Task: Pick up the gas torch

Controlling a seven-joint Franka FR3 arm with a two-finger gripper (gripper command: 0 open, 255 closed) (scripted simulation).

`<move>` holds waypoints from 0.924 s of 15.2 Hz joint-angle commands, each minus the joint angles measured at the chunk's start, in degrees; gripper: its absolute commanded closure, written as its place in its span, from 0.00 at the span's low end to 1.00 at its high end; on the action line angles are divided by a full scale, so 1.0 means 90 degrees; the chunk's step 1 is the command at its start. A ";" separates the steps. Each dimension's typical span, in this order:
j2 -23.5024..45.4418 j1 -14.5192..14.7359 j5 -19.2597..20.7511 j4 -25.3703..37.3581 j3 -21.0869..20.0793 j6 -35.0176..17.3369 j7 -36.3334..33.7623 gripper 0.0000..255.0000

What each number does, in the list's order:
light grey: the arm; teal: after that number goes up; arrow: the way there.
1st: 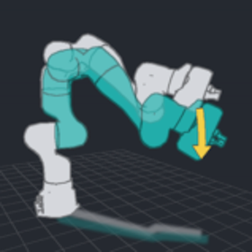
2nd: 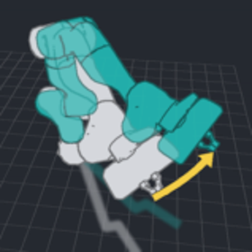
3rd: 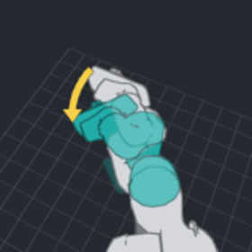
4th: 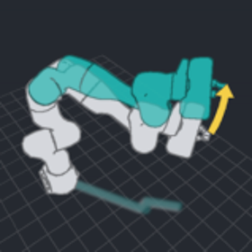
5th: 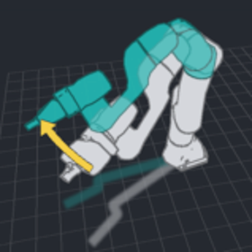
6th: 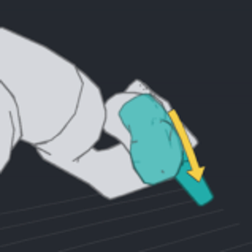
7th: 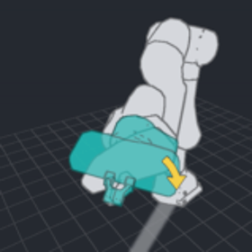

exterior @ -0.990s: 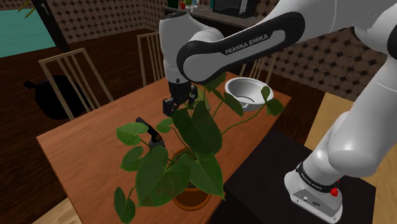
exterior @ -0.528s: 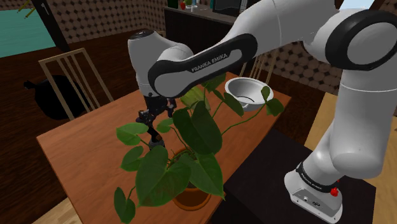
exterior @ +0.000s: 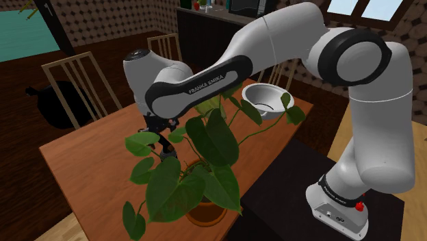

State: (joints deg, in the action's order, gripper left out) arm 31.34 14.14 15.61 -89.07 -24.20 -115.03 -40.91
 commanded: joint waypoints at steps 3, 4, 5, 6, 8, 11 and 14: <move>0.0115 0.0020 0.0062 -0.0130 0.0033 -0.0237 -0.0056 0.00; 0.0116 0.0020 0.0063 -0.0129 0.0033 -0.0237 -0.0056 0.00; 0.0122 0.0022 0.0063 -0.0116 0.0034 -0.0231 -0.0054 1.00; 0.0127 0.0024 0.0065 -0.0111 0.0035 -0.0230 -0.0056 1.00; 0.0124 0.0022 0.0064 -0.0115 0.0035 -0.0232 -0.0054 1.00; 0.0126 0.0023 0.0065 -0.0114 0.0035 -0.0232 -0.0054 1.00; 0.0116 0.0020 0.0063 -0.0128 0.0033 -0.0237 -0.0056 1.00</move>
State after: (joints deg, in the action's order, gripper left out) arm 32.40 14.34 16.19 -90.09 -23.90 -117.12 -41.41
